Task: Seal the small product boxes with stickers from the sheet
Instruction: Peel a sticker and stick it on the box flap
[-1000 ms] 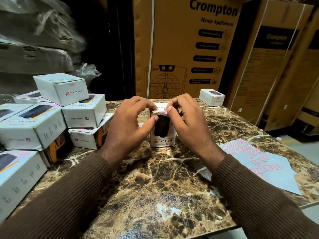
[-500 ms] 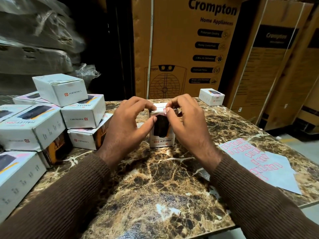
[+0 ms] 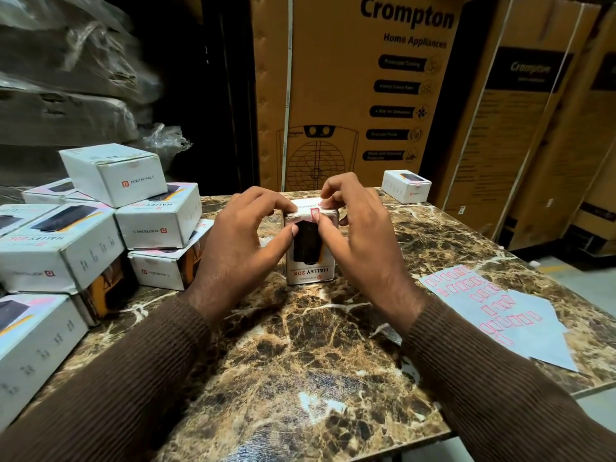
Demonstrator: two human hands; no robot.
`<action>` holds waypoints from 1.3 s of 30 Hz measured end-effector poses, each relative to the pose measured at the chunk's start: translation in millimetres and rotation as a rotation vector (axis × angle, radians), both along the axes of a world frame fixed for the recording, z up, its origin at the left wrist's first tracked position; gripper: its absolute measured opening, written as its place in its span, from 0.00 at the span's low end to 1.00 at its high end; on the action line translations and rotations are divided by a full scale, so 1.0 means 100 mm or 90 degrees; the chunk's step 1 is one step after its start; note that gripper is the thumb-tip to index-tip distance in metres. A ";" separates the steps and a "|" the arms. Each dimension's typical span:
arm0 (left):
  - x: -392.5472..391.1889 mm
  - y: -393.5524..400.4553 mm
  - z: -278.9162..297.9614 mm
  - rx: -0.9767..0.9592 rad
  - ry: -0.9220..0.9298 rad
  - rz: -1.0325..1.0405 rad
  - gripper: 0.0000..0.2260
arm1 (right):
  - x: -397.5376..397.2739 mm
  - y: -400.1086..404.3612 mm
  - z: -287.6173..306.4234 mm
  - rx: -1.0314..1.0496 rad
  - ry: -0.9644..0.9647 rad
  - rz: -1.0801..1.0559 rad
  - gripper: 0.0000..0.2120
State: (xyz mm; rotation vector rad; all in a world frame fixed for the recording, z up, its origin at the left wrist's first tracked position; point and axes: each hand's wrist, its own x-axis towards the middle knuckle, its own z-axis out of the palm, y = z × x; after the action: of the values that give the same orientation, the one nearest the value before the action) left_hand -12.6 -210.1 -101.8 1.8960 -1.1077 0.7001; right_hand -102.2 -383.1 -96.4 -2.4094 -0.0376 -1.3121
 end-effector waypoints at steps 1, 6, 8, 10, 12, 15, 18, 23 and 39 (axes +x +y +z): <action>0.00 0.00 0.00 0.000 0.002 -0.001 0.09 | 0.00 0.00 0.00 -0.031 -0.002 -0.014 0.08; 0.00 0.01 0.00 -0.002 0.004 -0.007 0.09 | -0.01 -0.04 -0.01 -0.064 0.005 -0.034 0.04; 0.00 0.01 -0.01 -0.002 0.003 -0.005 0.09 | -0.01 -0.05 -0.02 -0.062 0.006 -0.035 0.04; 0.00 0.01 -0.01 -0.004 0.001 -0.004 0.09 | -0.01 -0.05 -0.02 -0.057 0.010 -0.035 0.05; 0.00 0.01 -0.01 -0.003 0.002 -0.005 0.09 | 0.00 -0.06 -0.01 -0.049 0.011 -0.035 0.06; 0.00 0.01 -0.01 -0.002 -0.002 -0.006 0.09 | 0.01 -0.08 0.00 -0.040 0.004 -0.023 0.08; 0.01 0.01 -0.01 -0.003 -0.005 -0.008 0.09 | 0.00 -0.09 0.00 -0.040 0.009 -0.006 0.10; 0.02 0.00 -0.01 0.002 -0.010 -0.004 0.09 | 0.04 -0.12 -0.01 -0.011 0.015 0.003 0.07; 0.02 -0.01 -0.02 0.000 -0.004 -0.010 0.09 | 0.08 -0.16 0.01 0.088 0.030 0.080 0.02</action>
State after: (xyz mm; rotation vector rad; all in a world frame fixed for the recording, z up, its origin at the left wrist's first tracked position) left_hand -10.6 -210.8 -104.1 1.8839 -1.1246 0.6974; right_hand -94.6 -398.7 -95.4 -2.2815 -0.0817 -1.1628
